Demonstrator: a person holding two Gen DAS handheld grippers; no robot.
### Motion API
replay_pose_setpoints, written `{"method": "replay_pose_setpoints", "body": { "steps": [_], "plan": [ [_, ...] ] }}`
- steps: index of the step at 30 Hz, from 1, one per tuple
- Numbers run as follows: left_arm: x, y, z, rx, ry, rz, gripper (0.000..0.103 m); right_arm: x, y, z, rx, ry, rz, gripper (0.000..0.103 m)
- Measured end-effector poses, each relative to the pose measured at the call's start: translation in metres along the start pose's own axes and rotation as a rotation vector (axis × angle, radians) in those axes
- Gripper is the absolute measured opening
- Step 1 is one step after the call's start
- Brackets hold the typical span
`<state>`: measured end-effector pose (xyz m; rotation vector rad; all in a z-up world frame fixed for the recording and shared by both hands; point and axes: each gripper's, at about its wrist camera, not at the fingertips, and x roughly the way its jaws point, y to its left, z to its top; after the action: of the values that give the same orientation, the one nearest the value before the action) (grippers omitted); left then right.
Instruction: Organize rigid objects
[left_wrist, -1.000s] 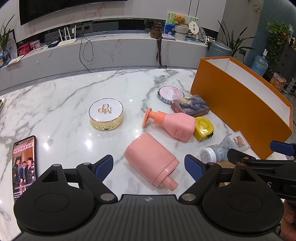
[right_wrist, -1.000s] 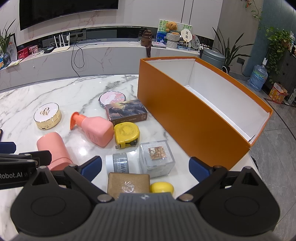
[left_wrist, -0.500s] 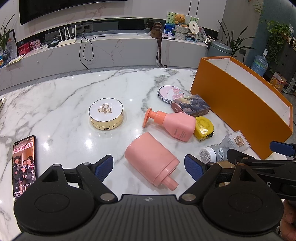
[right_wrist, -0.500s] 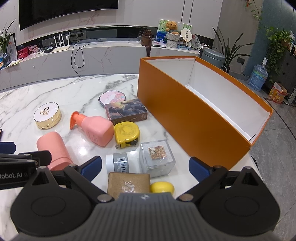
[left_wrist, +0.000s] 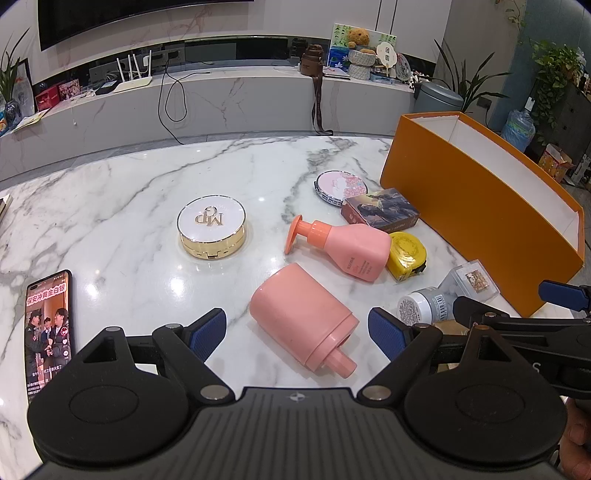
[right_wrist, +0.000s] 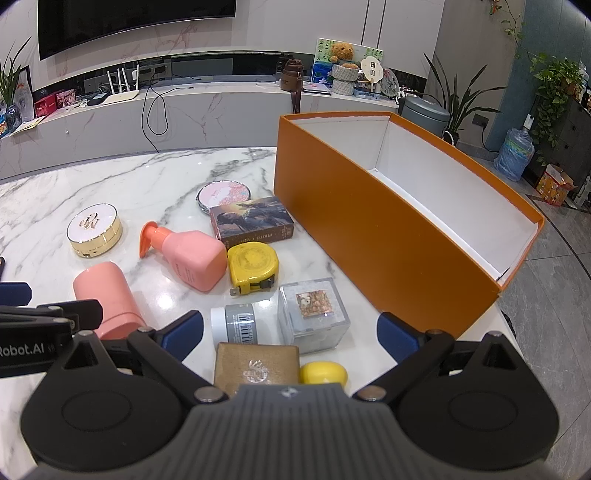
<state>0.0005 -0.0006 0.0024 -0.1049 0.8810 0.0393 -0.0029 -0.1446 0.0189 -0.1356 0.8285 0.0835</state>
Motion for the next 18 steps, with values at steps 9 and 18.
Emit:
{"method": "replay_pose_setpoints", "body": {
  "steps": [9,18],
  "plan": [
    [0.0001,-0.0016,0.0,0.002,0.002,0.0,0.101,-0.0002,0.0003,-0.0001,-0.002,0.001,-0.001,0.098],
    [0.0,0.0001,0.0023,0.006,-0.002,-0.033,0.101,0.0014,-0.0041,0.0,-0.025,-0.002,0.015,0.098]
  ]
}}
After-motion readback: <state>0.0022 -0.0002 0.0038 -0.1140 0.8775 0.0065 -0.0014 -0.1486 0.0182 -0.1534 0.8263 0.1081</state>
